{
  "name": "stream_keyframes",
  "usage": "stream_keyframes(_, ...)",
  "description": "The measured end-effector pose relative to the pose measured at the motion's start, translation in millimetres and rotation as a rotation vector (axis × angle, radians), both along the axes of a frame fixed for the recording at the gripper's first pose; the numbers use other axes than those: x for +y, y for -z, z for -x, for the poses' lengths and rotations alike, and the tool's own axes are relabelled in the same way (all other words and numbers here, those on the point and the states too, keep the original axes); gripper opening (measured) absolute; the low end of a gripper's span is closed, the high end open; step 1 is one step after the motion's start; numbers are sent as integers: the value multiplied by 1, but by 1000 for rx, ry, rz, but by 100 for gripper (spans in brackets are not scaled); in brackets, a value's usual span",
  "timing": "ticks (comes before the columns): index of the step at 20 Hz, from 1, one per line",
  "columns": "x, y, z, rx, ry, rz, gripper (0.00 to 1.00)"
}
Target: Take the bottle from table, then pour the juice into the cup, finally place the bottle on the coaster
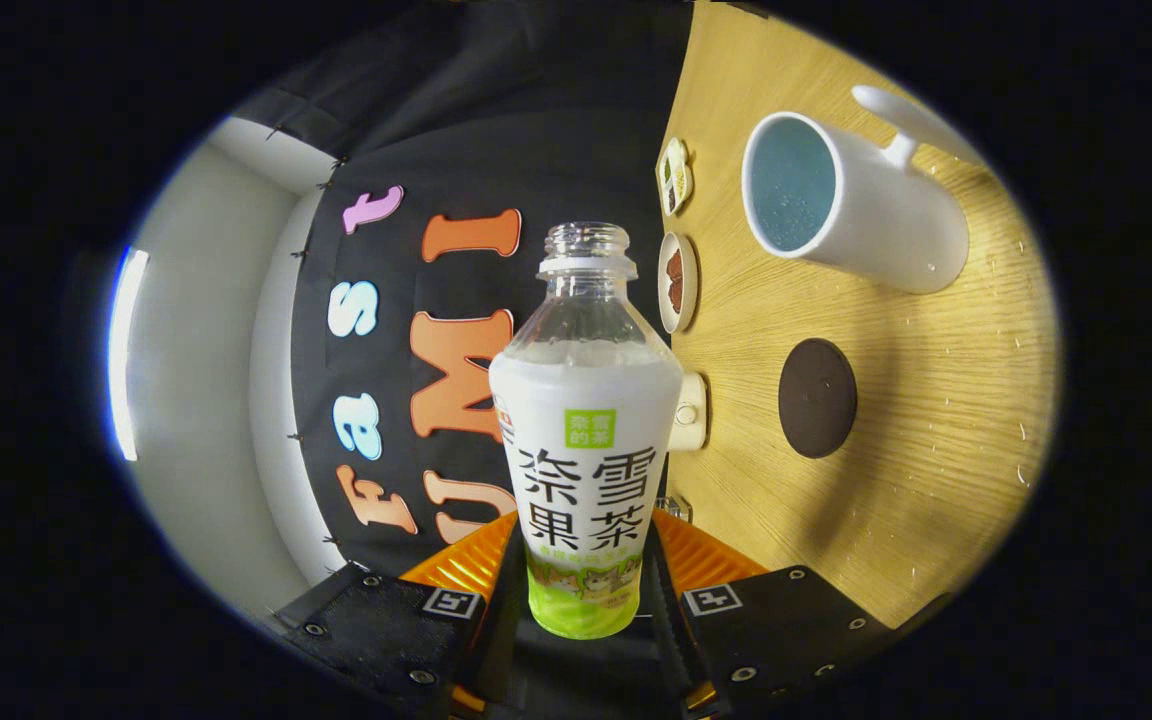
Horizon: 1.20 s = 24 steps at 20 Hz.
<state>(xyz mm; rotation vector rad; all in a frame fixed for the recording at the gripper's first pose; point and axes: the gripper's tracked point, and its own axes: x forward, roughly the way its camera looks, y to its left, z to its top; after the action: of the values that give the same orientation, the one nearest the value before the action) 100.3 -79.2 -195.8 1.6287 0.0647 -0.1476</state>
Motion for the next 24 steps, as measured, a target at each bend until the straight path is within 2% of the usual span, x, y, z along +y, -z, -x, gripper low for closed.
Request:
stream_keyframes(9,-18,-11,-1,-18,64,-111,59)
stream_keyframes(24,-21,-17,2,-35,83,-181,59)
